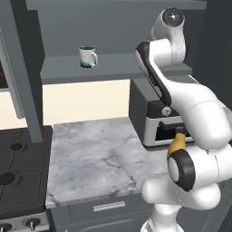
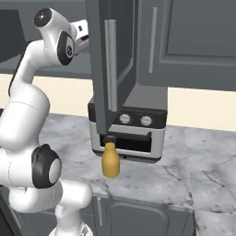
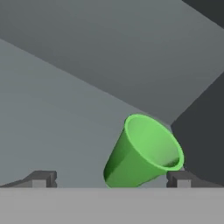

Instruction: There is a tray on the dining counter. Grab the cup, mug, and pitcher and place them on the tray. The pitcher may be placed next to the tray if it cannot fit the tray.

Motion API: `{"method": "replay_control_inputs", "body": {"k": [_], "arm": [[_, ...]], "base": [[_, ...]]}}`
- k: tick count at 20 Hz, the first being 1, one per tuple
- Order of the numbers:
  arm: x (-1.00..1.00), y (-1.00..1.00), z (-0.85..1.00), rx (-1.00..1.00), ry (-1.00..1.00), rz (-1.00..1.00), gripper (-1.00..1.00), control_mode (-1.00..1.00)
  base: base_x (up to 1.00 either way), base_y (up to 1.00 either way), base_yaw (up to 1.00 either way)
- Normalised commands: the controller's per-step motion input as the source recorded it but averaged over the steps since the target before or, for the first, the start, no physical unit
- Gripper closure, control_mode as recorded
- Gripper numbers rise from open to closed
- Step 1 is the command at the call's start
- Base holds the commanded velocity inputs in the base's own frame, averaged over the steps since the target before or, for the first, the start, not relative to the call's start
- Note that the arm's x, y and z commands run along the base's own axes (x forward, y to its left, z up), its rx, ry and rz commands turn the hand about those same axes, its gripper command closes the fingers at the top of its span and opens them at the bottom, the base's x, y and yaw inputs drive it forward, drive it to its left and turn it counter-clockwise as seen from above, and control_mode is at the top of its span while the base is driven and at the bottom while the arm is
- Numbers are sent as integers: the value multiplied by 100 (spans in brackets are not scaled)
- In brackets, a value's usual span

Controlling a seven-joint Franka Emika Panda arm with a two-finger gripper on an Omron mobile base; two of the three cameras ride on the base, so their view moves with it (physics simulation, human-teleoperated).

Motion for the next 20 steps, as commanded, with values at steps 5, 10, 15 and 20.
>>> {"method": "replay_control_inputs", "body": {"k": [5, 10, 15, 20], "arm": [[37, -7, -4, -1, 0, 5, -100, -100], [43, -4, -5, 0, 6, 1, -100, -100], [35, 0, -7, 0, 1, 0, -100, -100], [22, 0, -1, 0, 0, 0, -100, -100]], "base": [[0, 0, 0], [0, 0, 0], [0, 0, 0], [0, 0, 0]]}}
